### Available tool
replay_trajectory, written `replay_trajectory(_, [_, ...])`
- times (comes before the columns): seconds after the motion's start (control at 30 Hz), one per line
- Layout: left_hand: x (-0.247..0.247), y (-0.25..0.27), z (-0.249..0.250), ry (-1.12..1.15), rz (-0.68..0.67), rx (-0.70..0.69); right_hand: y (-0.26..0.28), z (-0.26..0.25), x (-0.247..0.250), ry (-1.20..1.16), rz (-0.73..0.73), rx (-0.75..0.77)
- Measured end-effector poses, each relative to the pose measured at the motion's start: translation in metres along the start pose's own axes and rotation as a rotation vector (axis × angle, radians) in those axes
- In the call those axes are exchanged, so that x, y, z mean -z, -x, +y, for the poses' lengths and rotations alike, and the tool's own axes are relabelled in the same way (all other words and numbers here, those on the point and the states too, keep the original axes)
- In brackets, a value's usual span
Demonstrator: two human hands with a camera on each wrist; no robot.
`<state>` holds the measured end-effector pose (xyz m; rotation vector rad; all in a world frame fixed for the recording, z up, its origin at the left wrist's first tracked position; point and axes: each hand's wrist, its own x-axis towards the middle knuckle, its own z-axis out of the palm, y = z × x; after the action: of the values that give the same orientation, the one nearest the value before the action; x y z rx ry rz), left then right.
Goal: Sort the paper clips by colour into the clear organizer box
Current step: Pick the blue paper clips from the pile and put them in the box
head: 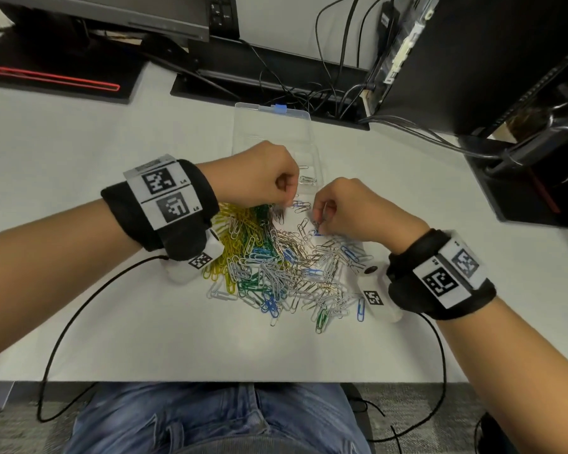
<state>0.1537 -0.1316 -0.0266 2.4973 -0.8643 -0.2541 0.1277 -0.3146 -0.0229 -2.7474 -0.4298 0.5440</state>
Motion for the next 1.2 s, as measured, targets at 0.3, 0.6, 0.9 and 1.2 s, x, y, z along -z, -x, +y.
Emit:
replay_trajectory(0.3, [0.015,-0.012,-0.024,0.045,0.227,0.212,-0.007,-0.002,-0.009,0.146,-0.058,0.014])
replay_trajectory(0.6, [0.015,-0.007,-0.026,-0.173,0.286,0.149,-0.010,0.003,0.013,0.011,0.011,0.038])
replay_trajectory(0.9, [0.008,0.013,-0.015,-0.284,0.043,0.101,-0.054,-0.027,0.026,-0.055,0.230,0.204])
replay_trajectory(1.2, [0.000,-0.002,-0.003,-0.347,0.044,0.080,-0.019,-0.004,0.031,-0.014,0.193,0.046])
